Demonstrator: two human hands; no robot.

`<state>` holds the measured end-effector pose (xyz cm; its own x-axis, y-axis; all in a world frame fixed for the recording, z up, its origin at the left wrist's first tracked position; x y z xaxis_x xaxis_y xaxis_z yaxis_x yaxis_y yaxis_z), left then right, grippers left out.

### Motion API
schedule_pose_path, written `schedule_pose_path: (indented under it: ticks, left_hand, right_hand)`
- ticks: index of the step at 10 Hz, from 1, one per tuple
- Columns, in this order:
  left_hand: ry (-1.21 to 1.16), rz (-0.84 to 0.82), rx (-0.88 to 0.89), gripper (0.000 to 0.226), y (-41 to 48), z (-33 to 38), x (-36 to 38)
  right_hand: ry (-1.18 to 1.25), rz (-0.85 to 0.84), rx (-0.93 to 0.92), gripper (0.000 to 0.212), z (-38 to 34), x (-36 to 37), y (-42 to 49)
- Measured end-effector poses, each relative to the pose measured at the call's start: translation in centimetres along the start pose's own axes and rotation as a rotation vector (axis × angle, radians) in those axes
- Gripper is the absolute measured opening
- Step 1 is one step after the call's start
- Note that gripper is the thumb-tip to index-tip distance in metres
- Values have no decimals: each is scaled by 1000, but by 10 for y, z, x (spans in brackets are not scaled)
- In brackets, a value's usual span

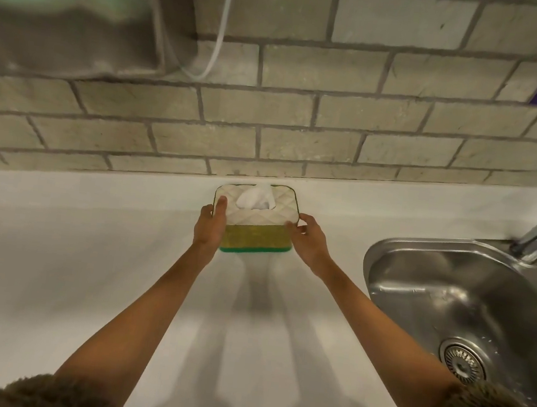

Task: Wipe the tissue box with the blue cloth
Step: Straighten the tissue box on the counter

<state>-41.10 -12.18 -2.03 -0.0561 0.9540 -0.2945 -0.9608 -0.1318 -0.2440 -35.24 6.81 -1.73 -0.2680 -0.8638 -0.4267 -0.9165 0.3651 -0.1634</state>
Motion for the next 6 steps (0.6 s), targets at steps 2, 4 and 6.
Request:
schedule_pose_path:
  ticks: [2,4,6]
  left_hand:
    - [27,-23,14,65,7,1,2]
    - [16,-56,19,65,12,-1,1]
    - [-61,-79,-51,71,11,-6,-3]
  right_hand:
    - [8,-5,15,53,-1,2,4]
    - [30,-11,32,53,-1,2,4]
    - [8,-46,58,59,0,1,4]
Point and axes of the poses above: each hand's wrist, its own y-axis towards the middle knuckle, its own x-axis out of the palm, z = x × y, the point moved 4 cm from there along y, towards the middle knuckle
